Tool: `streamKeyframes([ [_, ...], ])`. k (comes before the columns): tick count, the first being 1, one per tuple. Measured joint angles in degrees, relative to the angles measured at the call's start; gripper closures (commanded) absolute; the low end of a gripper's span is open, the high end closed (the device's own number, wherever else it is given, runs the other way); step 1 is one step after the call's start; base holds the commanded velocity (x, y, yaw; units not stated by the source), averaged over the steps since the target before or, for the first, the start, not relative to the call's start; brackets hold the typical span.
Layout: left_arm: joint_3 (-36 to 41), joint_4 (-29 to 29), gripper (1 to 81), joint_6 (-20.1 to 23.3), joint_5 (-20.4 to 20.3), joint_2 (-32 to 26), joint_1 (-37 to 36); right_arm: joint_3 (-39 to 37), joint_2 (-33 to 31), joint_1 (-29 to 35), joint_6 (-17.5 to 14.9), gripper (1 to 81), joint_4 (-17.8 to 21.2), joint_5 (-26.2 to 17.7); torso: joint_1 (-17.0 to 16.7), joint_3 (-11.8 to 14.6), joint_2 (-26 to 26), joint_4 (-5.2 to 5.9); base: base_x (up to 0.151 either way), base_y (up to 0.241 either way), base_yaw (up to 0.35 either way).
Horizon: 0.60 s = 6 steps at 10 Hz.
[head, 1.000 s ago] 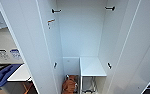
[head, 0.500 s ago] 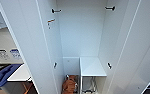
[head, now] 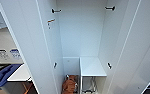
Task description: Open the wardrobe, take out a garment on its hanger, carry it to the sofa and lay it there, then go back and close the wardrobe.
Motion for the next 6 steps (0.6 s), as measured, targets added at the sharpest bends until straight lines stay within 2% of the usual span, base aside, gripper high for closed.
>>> streamKeyframes([
  [1, 0.28, -8.66, 1.0, 4.43, -1.35, -0.51, -0.02, 1.67, -1.40, 0.11, 0.09, 1.0, 0.00, 0.17, 0.00, 0.00, 0.00, 0.00, 0.000, 0.000, 0.000],
  [2, 0.72, -14.49, 1.0, 7.63, -3.01, -1.37, -0.16, 3.90, -2.97, 0.22, 0.09, 1.0, 0.02, 0.26, 0.00, 0.00, 0.00, 0.00, 0.000, 0.000, 0.000],
  [3, 1.17, -17.59, 1.0, 9.70, -4.33, -2.80, -0.35, 6.19, -4.53, 0.44, 0.11, 1.0, 0.02, 0.28, 0.00, 0.00, 0.00, 0.00, 0.000, 0.000, 0.000],
  [6, 3.45, -17.75, 1.0, 11.68, -7.72, -7.98, -0.83, 14.41, -12.97, 1.56, 0.12, 1.0, 0.05, 0.39, 0.00, 0.00, 0.00, 0.00, 0.000, 0.000, 0.000],
])
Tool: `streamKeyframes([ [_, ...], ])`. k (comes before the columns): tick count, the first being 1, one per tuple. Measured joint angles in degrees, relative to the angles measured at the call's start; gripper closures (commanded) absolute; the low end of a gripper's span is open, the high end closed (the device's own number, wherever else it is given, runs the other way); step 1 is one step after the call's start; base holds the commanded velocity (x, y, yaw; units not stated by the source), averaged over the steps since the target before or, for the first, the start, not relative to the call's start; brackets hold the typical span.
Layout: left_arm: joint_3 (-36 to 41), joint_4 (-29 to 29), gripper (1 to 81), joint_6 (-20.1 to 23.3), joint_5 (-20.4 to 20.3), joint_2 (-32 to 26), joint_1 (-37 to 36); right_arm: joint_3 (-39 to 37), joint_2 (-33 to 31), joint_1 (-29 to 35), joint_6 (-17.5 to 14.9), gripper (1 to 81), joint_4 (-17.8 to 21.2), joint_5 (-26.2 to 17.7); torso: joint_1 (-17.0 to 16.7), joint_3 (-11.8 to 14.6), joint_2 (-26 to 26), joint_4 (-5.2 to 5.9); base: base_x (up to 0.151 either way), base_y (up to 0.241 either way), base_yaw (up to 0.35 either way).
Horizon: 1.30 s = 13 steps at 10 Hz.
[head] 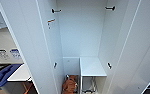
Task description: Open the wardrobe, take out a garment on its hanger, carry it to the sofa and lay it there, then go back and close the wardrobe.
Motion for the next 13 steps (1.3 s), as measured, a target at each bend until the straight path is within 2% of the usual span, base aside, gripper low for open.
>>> streamKeyframes([
  [3, 10.09, 1.71, 1.0, 0.15, -2.41, -5.46, -1.82, 2.38, -7.17, 0.74, 0.66, 1.0, 0.09, 1.56, 0.00, 0.00, 0.00, 0.00, 0.000, 0.000, 0.000],
  [5, 17.09, 2.21, 1.0, 0.17, -3.39, -13.13, -3.88, 5.51, -10.68, 2.13, 2.65, 1.0, 0.16, 4.62, 0.00, 0.00, 0.02, 0.00, 0.000, 0.000, 0.000],
  [6, 20.09, 2.29, 1.0, 0.17, -3.68, -16.93, -4.74, 6.78, -11.89, 3.06, 3.66, 1.0, 0.20, 5.84, 0.00, 0.00, 0.02, 0.00, 0.000, 0.000, 0.000],
  [8, 24.26, 2.36, 1.0, 0.17, -4.33, -19.91, -5.90, 7.72, -13.29, 5.92, 4.75, 1.0, 0.20, 6.58, 0.00, 0.00, 0.02, 0.00, 0.000, 0.000, 0.000],
  [9, 25.16, 2.45, 1.0, 0.13, -6.25, -20.52, -6.53, 7.72, -14.09, 7.72, 4.99, 1.0, 0.20, 6.67, 0.02, 0.00, 0.02, 0.00, 0.000, 0.000, 0.000],
  [10, 25.33, 2.47, 1.0, -0.11, -10.85, -22.03, -7.39, 7.44, -15.08, 9.92, 5.25, 1.0, 0.35, 7.08, 0.02, -0.02, 0.02, 0.00, 0.000, 0.000, 0.000],
  [11, 25.37, 2.45, 1.0, -1.18, -13.28, -24.54, -8.44, 6.47, -15.64, 11.89, 5.62, 1.0, 0.41, 7.06, 0.02, -0.02, 0.05, 0.00, 0.000, 0.000, 0.000],
  [13, 25.00, 2.39, 1.0, -4.24, -14.85, -28.12, -10.76, 3.23, -15.91, 14.92, 6.44, 1.0, 0.57, 6.94, 0.02, -0.05, 0.05, 0.00, 0.000, 0.000, 0.000],
])
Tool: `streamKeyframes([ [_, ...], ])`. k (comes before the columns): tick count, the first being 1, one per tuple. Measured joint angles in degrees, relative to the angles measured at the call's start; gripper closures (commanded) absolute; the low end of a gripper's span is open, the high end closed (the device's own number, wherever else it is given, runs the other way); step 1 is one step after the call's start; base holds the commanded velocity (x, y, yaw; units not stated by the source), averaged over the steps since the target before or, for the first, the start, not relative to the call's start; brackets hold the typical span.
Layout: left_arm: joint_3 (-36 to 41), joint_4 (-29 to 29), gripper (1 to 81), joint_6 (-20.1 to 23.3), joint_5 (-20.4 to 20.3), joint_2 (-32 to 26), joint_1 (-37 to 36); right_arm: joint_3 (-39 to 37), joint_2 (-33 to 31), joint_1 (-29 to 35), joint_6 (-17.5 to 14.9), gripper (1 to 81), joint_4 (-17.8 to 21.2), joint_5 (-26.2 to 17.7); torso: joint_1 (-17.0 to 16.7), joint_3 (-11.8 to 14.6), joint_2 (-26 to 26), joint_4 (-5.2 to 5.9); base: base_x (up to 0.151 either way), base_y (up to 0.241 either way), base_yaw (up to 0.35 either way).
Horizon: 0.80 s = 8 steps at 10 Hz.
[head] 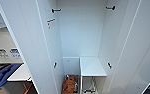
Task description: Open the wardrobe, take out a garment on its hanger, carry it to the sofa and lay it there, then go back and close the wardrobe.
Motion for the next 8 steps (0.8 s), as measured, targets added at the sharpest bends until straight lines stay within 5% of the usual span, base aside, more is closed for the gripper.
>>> streamKeyframes([
  [3, 0.83, 0.01, 1.0, -9.13, -0.41, -3.00, -2.63, -6.03, -1.85, 4.77, 3.62, 1.0, 0.22, -0.44, 0.02, -0.05, 0.02, 0.00, 0.000, 0.000, 0.000],
  [8, -4.27, 0.01, 1.0, -32.24, -0.22, -5.42, -8.19, -10.31, -8.37, 9.09, 24.89, 1.0, 0.22, -0.77, 0.05, -0.05, 0.05, 0.00, 0.000, 0.000, 0.000],
])
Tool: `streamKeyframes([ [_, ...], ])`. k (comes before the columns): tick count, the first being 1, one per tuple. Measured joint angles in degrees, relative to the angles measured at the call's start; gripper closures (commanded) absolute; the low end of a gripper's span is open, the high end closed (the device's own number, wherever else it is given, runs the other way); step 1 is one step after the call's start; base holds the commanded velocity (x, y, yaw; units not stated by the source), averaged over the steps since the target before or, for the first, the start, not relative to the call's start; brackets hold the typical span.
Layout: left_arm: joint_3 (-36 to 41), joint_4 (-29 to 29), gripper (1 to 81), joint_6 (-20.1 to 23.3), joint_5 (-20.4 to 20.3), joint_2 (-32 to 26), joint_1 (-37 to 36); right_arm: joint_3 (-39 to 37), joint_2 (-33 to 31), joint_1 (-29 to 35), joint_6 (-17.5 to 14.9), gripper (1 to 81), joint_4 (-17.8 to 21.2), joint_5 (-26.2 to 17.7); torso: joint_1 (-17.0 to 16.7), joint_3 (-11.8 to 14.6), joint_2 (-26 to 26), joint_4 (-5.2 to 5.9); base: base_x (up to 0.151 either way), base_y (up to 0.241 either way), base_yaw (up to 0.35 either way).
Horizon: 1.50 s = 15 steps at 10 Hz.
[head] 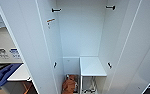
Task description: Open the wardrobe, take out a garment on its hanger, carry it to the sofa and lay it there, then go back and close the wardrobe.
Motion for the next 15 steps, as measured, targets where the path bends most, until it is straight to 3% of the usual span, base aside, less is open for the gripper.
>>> streamKeyframes([
  [2, -2.02, 0.00, 1.0, -5.68, -0.15, 0.02, -4.88, 0.05, -1.22, 2.67, 7.58, 1.0, 0.00, -0.28, 0.02, -0.02, 0.00, 0.00, 0.000, 0.000, 0.000],
  [5, -2.01, 0.00, 1.0, -8.91, 0.68, 2.82, -10.09, 3.23, -3.86, 6.73, 15.71, 1.0, 0.02, -0.39, 0.05, -0.04, 0.04, 0.00, 0.000, 0.000, 0.000],
  [11, -2.90, 0.05, 1.0, -11.62, 7.74, 9.90, -20.85, 7.13, -3.97, 15.85, 22.99, 1.0, 0.16, -2.40, 0.13, -0.13, 0.13, 0.00, 0.000, 0.000, 0.000],
  [15, -6.75, 0.07, 1.0, -12.00, 10.01, 16.04, -20.85, 17.29, 0.13, 14.19, 28.56, 1.0, 0.55, -2.97, 0.18, -0.17, 0.15, 0.00, 0.000, 0.000, 0.000],
])
